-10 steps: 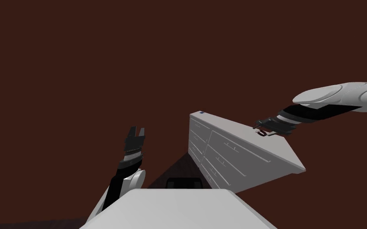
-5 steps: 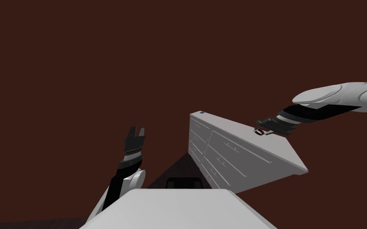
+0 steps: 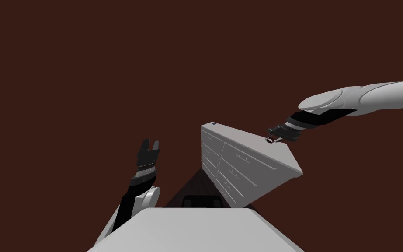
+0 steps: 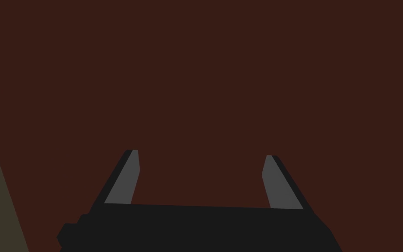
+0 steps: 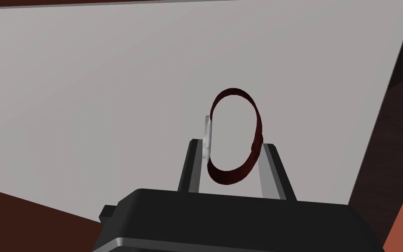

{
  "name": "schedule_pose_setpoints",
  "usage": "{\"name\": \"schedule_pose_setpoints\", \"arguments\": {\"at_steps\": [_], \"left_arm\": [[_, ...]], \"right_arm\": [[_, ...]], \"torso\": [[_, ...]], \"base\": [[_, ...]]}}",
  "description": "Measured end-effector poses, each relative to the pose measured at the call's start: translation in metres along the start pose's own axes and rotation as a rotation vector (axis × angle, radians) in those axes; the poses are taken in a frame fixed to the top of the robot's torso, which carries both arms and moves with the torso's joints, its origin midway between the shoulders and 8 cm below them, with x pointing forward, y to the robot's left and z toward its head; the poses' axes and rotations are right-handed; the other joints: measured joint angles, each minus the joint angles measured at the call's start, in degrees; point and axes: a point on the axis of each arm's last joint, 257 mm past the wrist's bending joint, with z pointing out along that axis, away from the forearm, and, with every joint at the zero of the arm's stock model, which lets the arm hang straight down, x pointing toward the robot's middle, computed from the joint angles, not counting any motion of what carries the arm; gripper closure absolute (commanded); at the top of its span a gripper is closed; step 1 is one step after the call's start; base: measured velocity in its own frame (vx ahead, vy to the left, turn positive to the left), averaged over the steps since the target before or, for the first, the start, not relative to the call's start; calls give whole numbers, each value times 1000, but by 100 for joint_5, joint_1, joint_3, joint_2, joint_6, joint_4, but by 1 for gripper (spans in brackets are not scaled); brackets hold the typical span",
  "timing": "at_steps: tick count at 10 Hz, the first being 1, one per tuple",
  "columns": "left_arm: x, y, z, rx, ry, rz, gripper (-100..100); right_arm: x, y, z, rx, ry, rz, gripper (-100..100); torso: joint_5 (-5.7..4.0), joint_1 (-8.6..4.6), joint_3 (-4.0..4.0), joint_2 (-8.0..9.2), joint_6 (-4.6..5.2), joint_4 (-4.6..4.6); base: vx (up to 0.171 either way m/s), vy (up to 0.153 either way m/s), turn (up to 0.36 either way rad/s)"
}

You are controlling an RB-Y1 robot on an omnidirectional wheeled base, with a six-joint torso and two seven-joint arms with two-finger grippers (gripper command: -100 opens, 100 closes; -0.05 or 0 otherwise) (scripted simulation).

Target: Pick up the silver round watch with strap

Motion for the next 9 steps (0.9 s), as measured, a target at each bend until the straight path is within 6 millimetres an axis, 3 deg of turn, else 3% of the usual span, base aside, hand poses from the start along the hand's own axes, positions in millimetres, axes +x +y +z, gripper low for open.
{"name": "schedule_pose_setpoints", "arguments": {"at_steps": [2,5,8,9], "left_arm": [[0,0,0,0,0,0,0],[0,0,0,0,0,0,0],[0,0,0,0,0,0,0],[0,0,0,0,0,0,0]], "right_arm": [[0,-12,4,1,-1,-10,100],[-17,-58,1,15,-17,-71,100],[-38,-87,3,16,-29,-118,100],[-39,-88,4,15,-30,-118,0]], "torso": [[-1,11,-4,-3,-15,-4],[8,5,-7,-6,0,-8],[4,6,-7,-4,5,-9],[4,11,-7,-2,-7,-11]], "base": [[8,-18,-57],[34,-47,-204],[22,-36,-188],[0,0,0]]}}
